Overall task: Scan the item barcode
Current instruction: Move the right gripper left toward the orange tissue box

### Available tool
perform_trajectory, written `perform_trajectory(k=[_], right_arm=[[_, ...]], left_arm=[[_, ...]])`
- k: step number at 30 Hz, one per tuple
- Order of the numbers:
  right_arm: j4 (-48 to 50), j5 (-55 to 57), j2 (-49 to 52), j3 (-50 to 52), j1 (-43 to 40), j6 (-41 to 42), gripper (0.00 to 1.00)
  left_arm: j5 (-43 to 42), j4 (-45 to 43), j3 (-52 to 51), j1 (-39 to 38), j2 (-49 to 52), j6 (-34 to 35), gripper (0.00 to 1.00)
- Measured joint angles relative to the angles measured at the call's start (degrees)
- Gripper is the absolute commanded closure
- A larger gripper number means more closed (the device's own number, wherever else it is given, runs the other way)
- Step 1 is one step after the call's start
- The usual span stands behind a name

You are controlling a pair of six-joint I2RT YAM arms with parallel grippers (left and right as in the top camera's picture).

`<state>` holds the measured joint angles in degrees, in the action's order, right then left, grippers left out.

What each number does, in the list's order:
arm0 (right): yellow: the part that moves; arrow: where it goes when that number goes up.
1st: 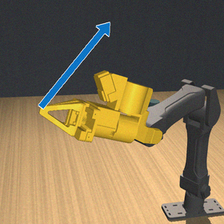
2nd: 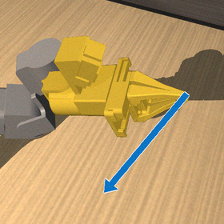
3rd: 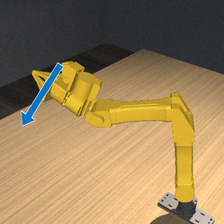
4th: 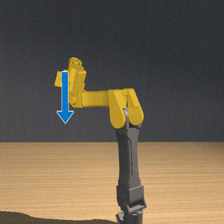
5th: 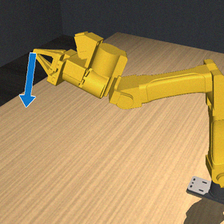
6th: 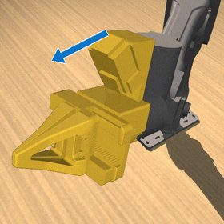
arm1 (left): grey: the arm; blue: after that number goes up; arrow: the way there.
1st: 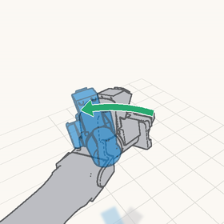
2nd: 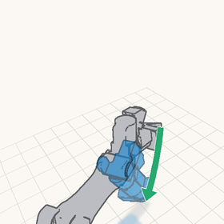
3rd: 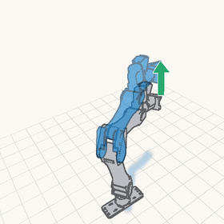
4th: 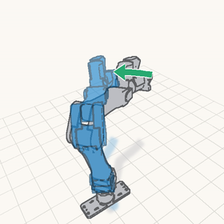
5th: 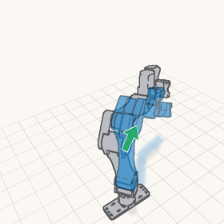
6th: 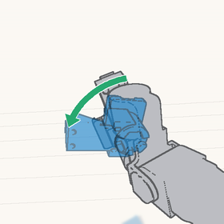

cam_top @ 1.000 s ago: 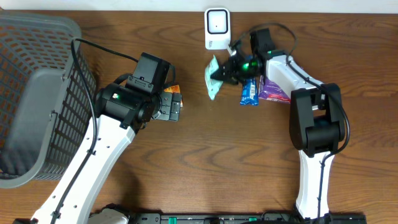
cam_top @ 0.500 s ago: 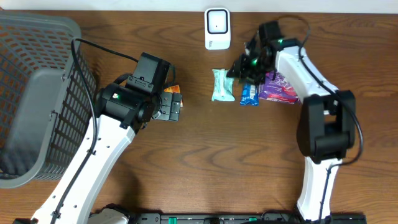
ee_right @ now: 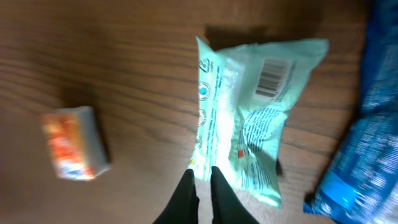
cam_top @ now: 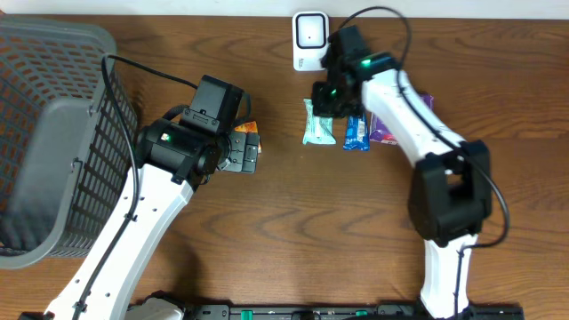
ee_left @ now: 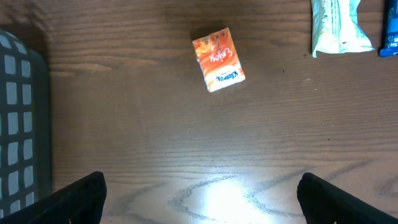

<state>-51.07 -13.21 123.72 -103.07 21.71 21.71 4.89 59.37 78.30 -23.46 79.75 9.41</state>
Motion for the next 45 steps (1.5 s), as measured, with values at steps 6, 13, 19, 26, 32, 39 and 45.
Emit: perform_trajectory(k=[6, 13, 19, 26, 32, 39, 45], right_arm=[[0.26, 7.91, 6.21, -0.13, 3.02, 0.59, 0.92], [-2.08, 10.58, 6.21, -2.4, 3.08, 1.18, 0.64], [-2.43, 8.85, 5.73, -6.86, 2.75, 1.38, 0.46], [2.16, -0.04, 5.11, -7.1, 4.72, 1.33, 0.45], [6.16, -5.57, 5.46, -7.02, 7.67, 3.48, 0.45], [11.02, -12.2, 10.64, -7.02, 10.88, 5.99, 0.46], [11.02, -15.08, 14.64, -6.95, 12.22, 7.58, 0.64]], left_arm=[[0.0, 0.02, 0.0, 0.0, 0.0, 0.0, 0.02], [0.0, 0.02, 0.0, 0.0, 0.0, 0.0, 0.02], [0.0, 0.02, 0.0, 0.0, 0.0, 0.0, 0.02], [0.0, 0.02, 0.0, 0.0, 0.0, 0.0, 0.02], [0.0, 0.02, 0.0, 0.0, 0.0, 0.0, 0.02], [0.0, 0.0, 0.0, 0.0, 0.0, 0.0, 0.02], [0.0, 0.0, 0.0, 0.0, 0.0, 0.0, 0.02]])
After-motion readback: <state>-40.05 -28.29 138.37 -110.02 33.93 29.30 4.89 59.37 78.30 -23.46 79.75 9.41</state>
